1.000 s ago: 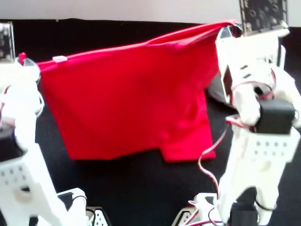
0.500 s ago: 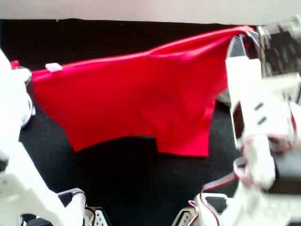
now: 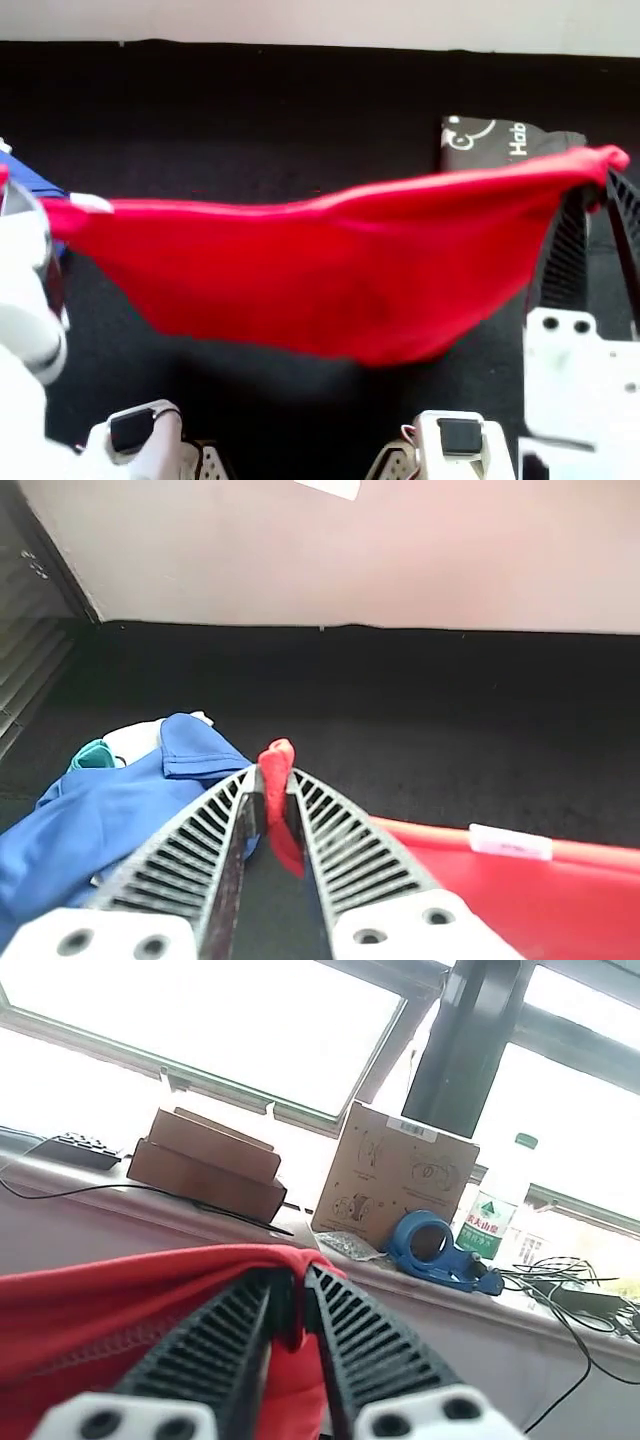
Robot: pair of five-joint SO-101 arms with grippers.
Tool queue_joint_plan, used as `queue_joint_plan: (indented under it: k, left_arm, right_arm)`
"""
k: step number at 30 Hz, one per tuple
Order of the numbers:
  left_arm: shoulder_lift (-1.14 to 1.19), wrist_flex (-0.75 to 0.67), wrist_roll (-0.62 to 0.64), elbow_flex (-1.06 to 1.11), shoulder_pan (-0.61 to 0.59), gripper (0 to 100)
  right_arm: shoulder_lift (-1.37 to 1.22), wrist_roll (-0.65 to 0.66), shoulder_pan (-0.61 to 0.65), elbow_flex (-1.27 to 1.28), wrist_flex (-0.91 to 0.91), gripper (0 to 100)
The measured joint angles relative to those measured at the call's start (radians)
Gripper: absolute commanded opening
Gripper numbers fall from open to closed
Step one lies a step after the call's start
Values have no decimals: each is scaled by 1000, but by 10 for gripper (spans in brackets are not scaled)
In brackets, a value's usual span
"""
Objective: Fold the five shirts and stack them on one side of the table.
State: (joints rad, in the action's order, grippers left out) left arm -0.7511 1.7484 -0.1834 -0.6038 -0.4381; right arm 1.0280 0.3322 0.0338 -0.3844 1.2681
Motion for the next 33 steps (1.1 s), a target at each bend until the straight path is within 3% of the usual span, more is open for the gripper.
queue_joint_plan:
  k: [11,20,27,33]
  left_arm:
    - [-284,0,3,379,0,9]
    - [-427,0,3,399,0,9]
    - [-430,-3,3,443,0,9]
    - [-310,-143,3,598,0,9]
  right_arm:
    - [86,0,0,-2,66,6]
    - [106,-6,0,-2,66,6]
    - [103,-63,0,21,64,6]
    - [5,-66,43,206,-2,6]
